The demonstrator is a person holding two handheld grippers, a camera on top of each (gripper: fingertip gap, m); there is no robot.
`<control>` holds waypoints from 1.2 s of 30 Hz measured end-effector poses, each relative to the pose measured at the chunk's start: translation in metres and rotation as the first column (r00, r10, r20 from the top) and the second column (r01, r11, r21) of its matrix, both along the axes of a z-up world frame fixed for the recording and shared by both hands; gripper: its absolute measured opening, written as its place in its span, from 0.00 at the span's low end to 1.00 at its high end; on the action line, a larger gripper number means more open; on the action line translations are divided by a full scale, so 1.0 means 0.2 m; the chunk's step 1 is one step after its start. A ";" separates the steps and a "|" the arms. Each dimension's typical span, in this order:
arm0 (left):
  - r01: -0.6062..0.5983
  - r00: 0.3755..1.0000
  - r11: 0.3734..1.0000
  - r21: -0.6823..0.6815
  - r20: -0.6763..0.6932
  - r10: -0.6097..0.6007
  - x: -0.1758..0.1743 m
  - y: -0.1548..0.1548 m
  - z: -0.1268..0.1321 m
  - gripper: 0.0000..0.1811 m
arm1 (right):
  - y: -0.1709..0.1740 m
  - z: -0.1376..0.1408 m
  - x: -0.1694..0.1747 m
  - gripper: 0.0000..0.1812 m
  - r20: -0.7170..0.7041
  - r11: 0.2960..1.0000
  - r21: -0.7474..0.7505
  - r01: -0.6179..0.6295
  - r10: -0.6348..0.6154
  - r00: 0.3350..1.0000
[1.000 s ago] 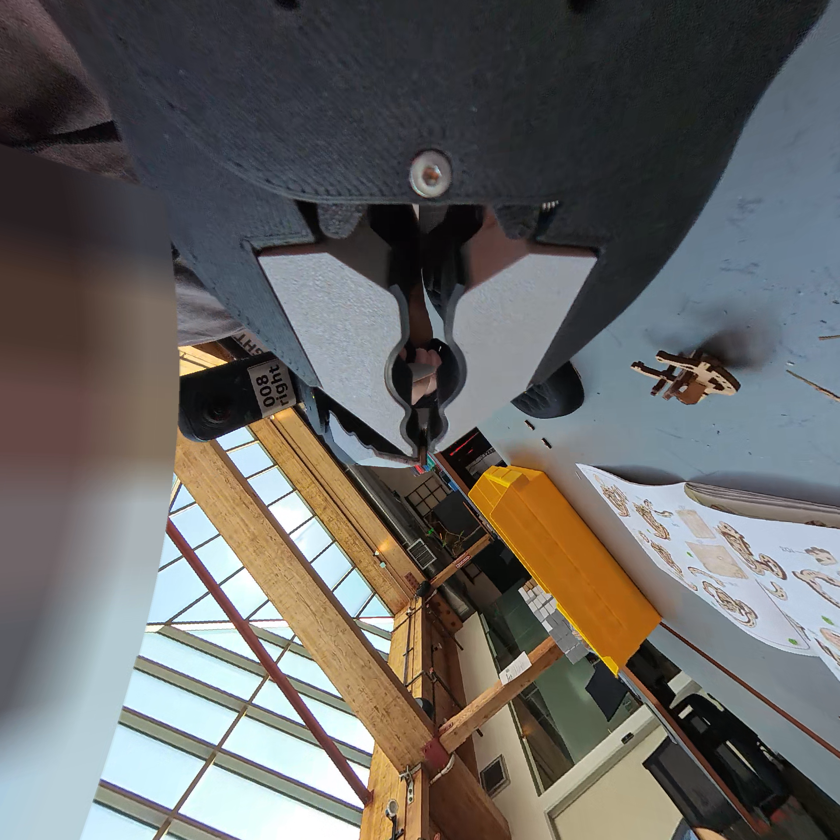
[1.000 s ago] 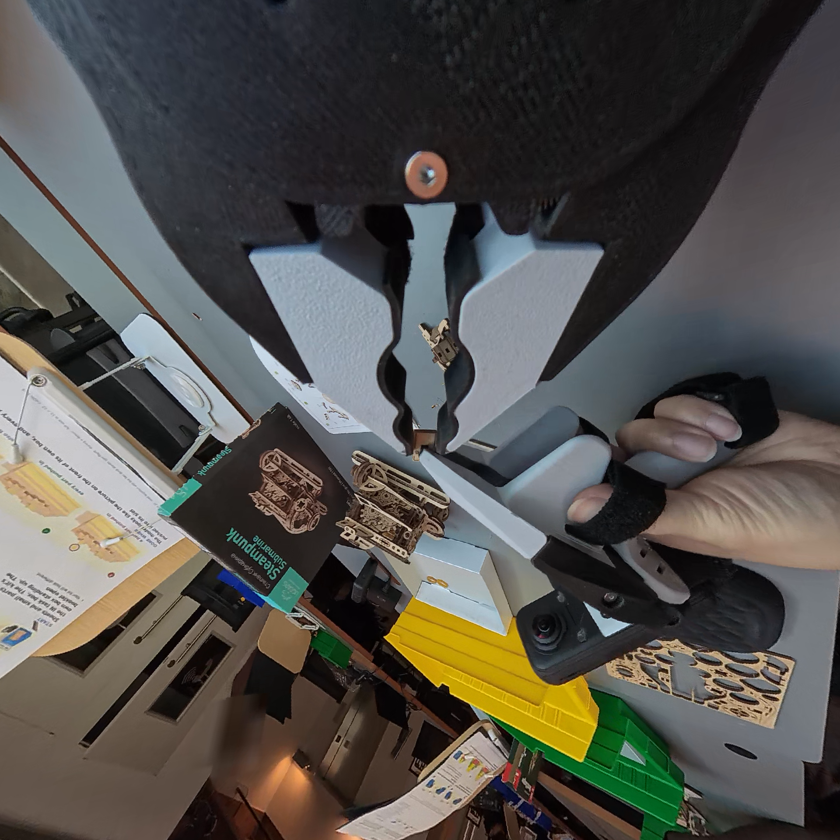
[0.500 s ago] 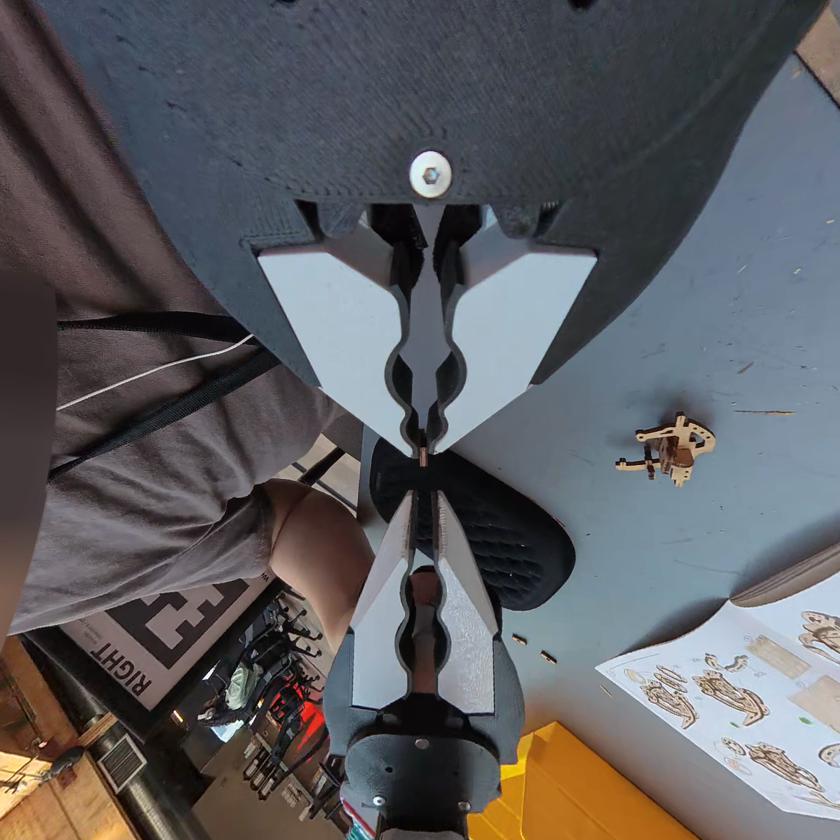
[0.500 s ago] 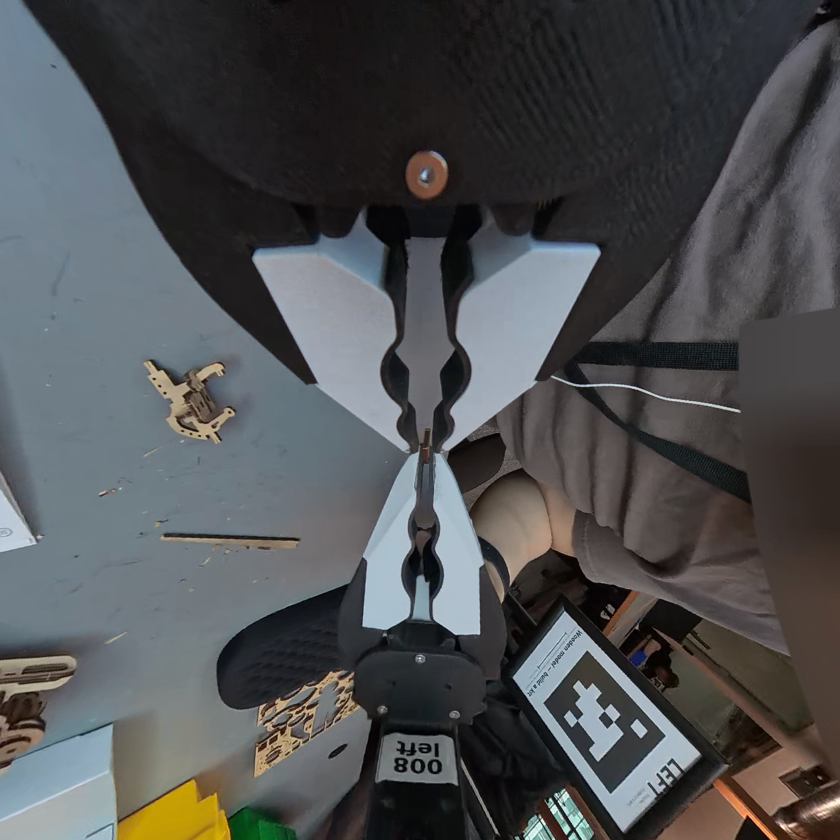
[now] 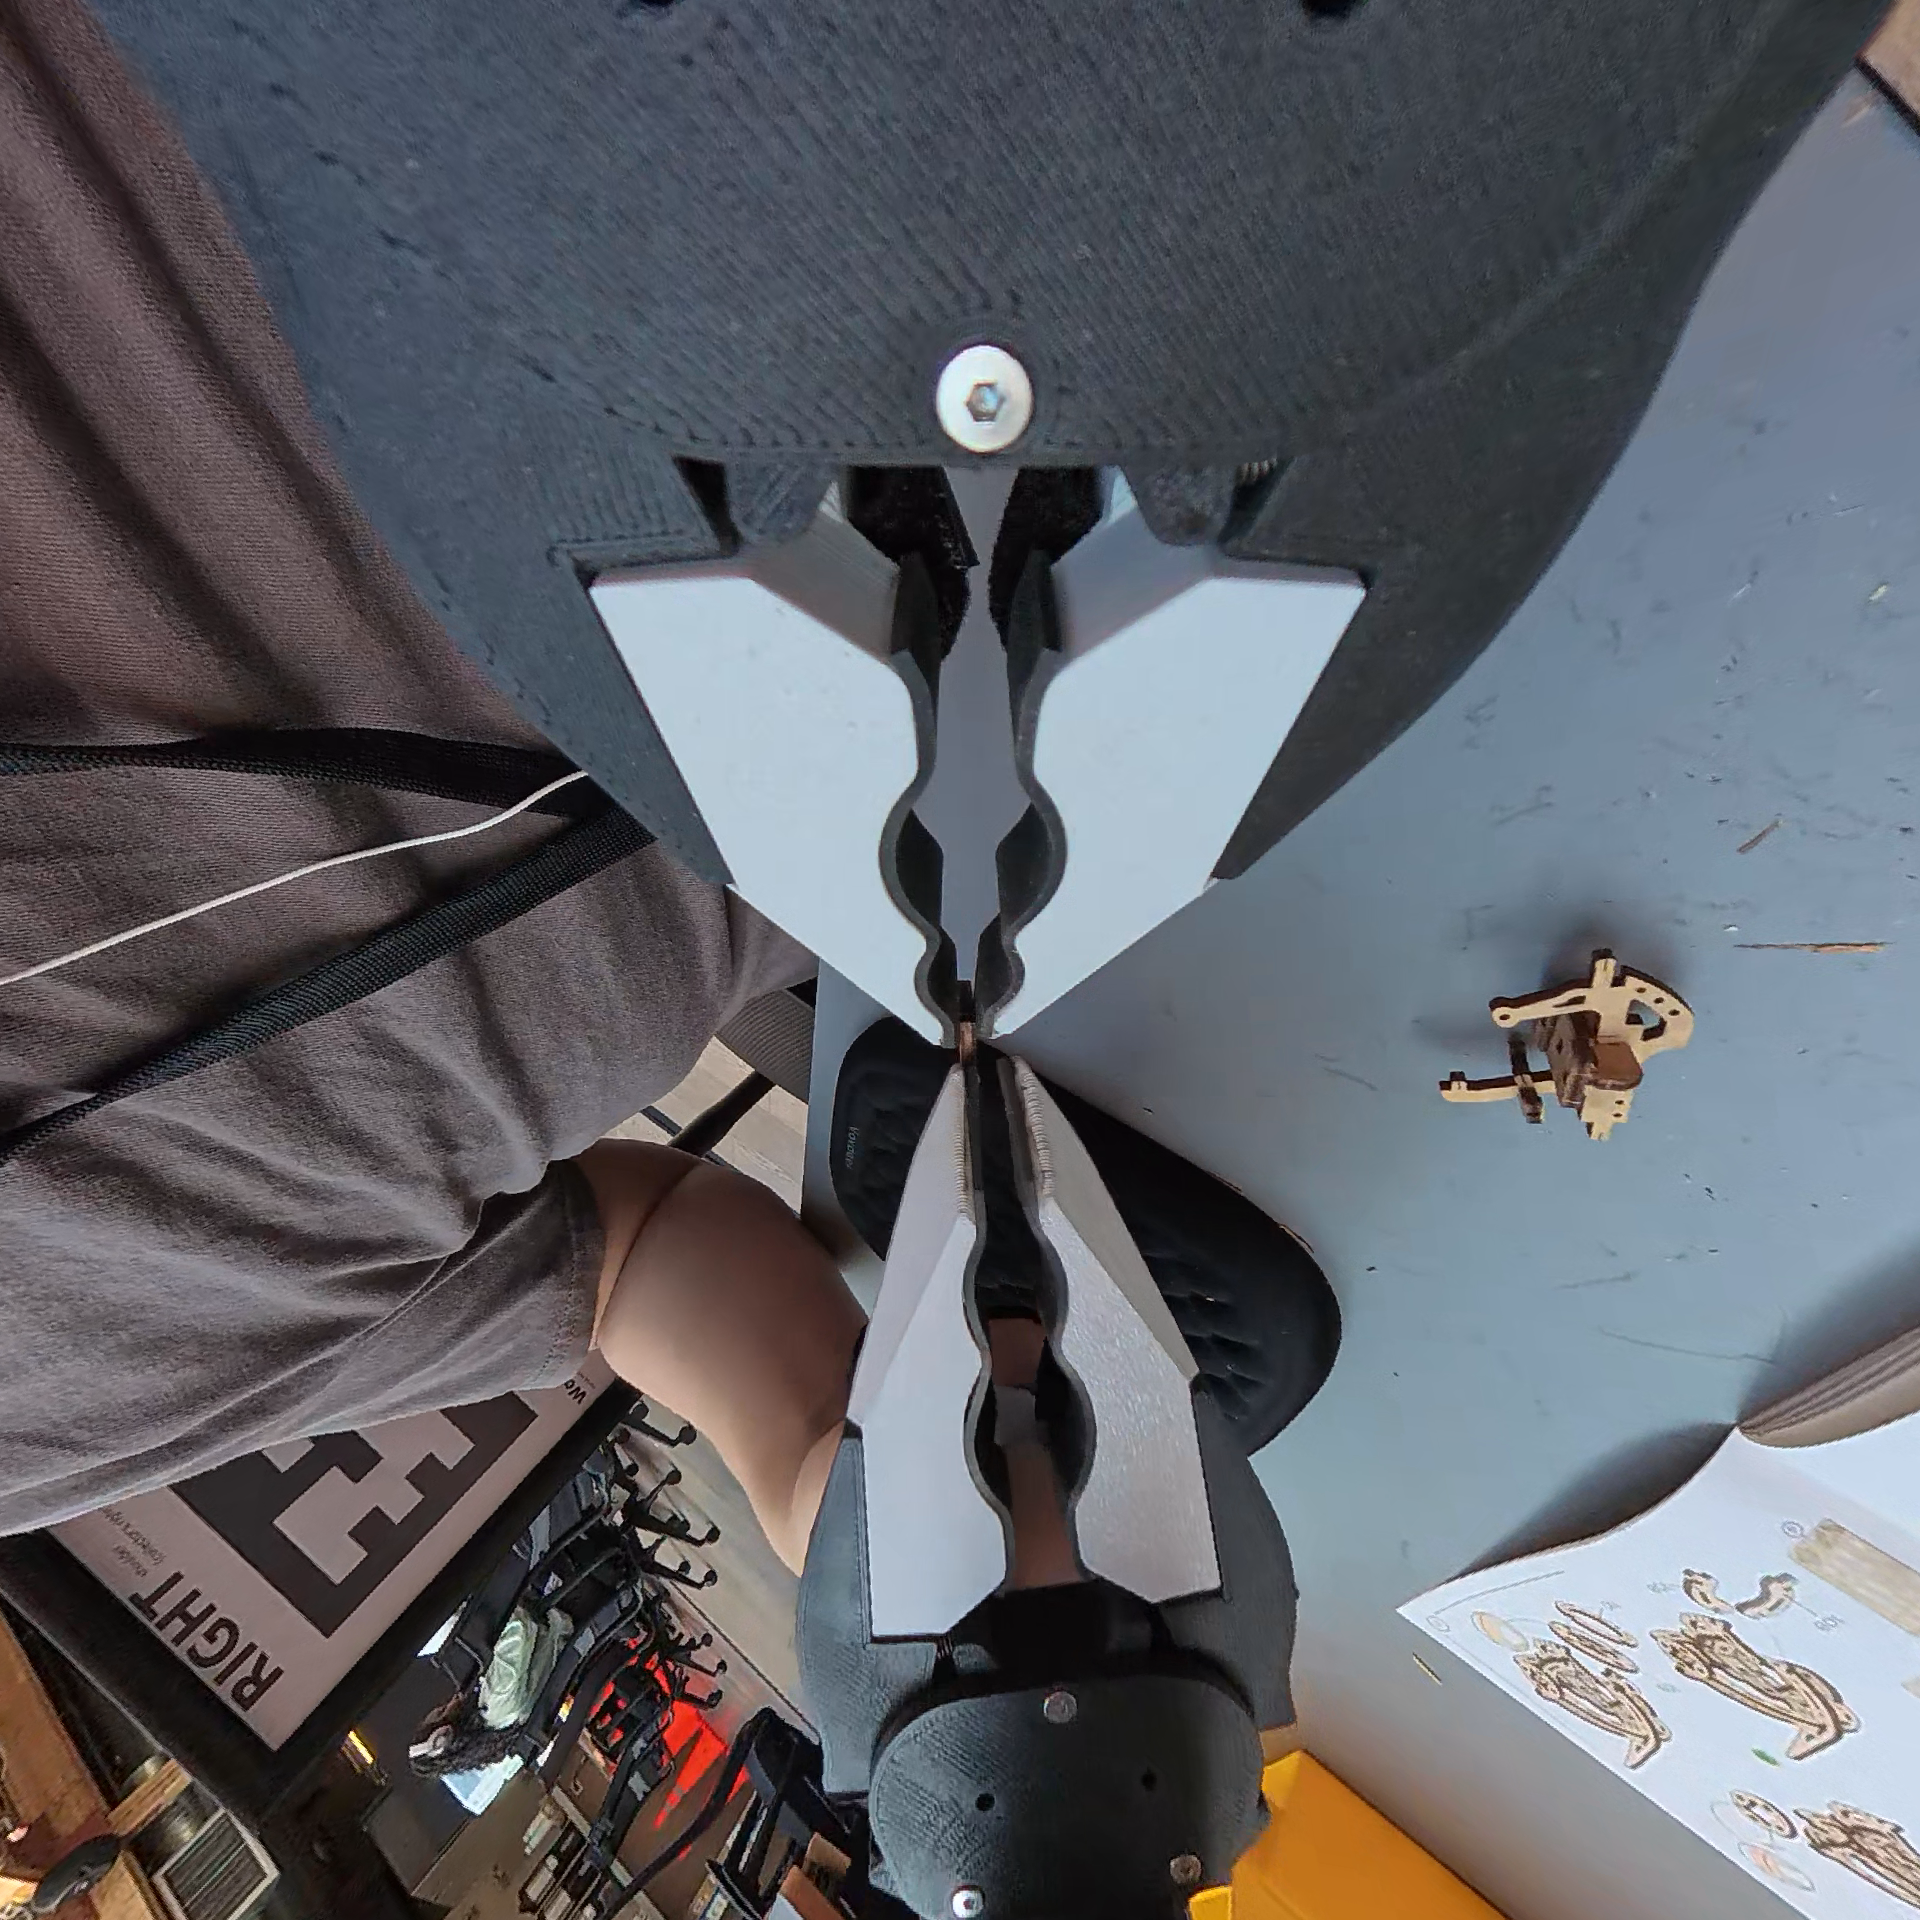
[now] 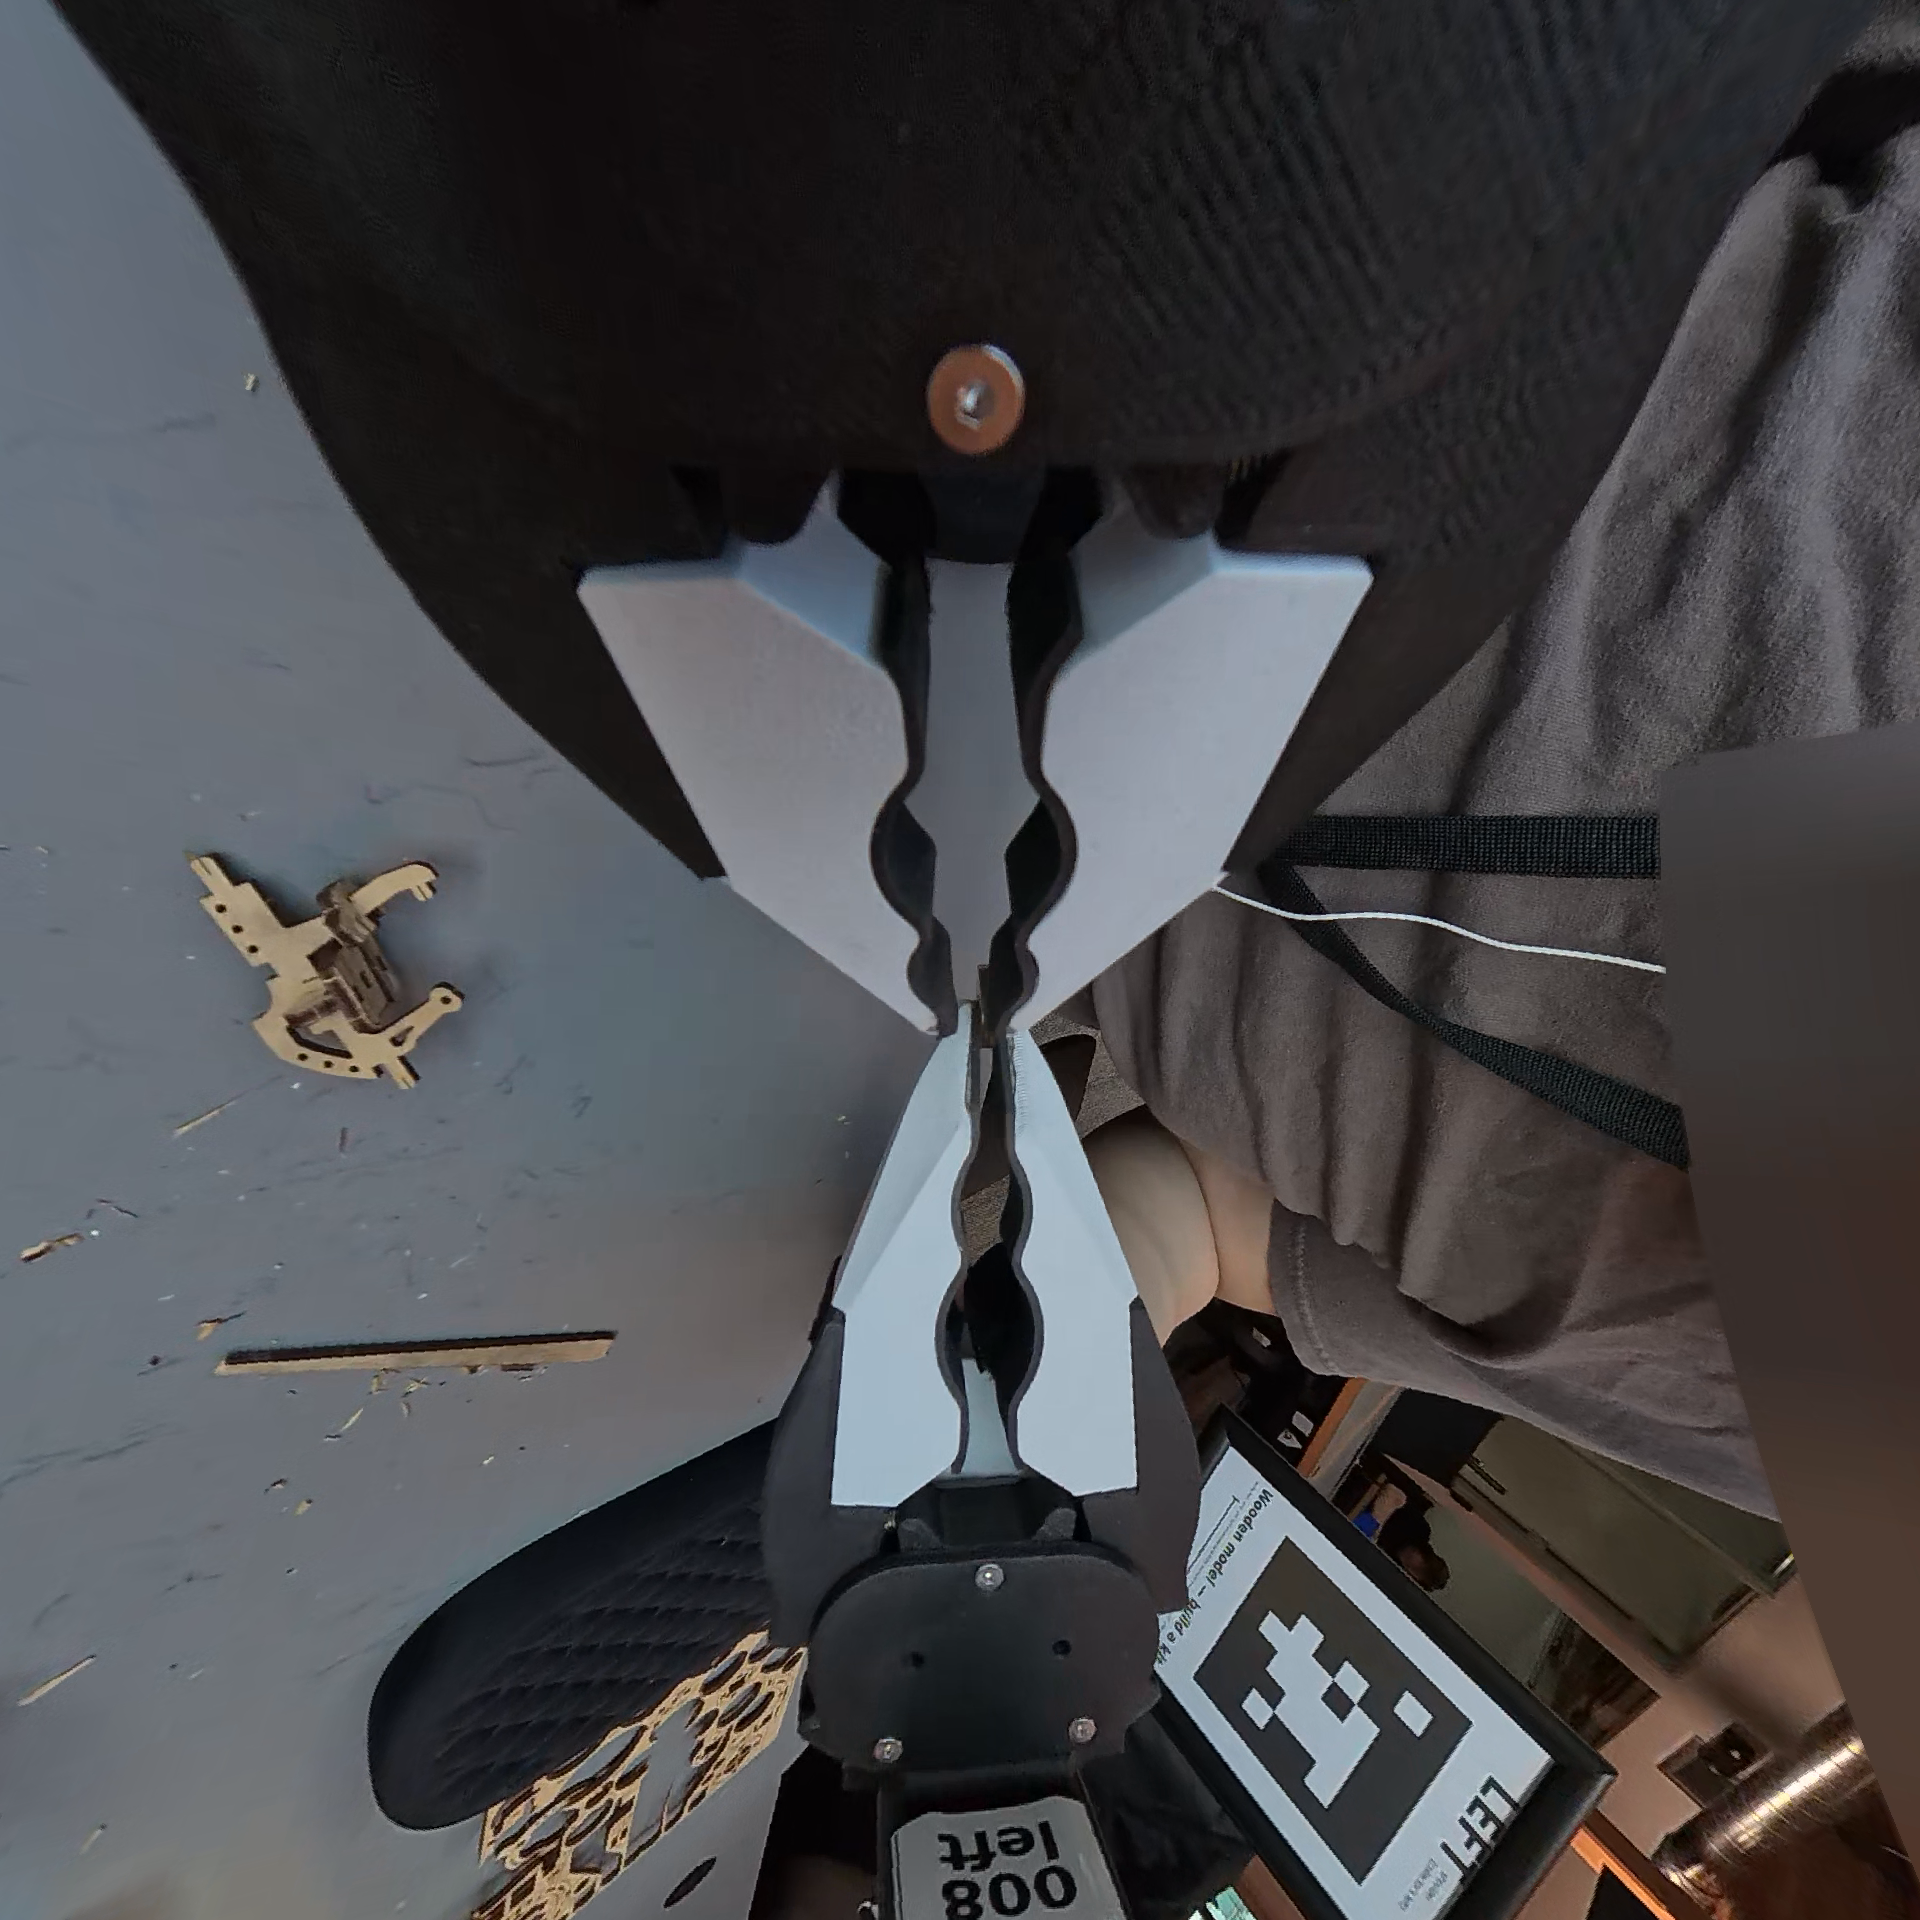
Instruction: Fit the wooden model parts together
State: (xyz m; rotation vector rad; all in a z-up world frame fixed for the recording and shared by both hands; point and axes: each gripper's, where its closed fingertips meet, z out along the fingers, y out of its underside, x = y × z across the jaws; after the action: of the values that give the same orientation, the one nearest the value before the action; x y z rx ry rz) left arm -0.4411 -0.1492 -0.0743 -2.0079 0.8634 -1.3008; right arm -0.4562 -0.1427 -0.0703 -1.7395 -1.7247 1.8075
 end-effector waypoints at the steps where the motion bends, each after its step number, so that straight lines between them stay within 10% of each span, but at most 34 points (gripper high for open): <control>1: 0.003 1.000 1.000 -0.002 -0.002 -0.003 0.00 0.00 0.00 0.00 | -0.01 0.00 0.00 0.00 -0.002 1.000 -0.011 -0.012 0.012 1.000; 36: -0.008 0.995 0.998 -0.054 0.101 0.013 0.02 0.07 0.00 0.05 | 0.05 -0.02 0.02 0.00 -0.035 0.998 -0.033 0.045 -0.046 0.998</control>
State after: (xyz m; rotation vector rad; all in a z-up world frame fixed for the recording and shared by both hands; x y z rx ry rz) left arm -0.4369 -0.1348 -0.0747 -1.9662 0.7771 -1.4206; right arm -0.4522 -0.1318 -0.0735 -1.7331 -1.6380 1.8450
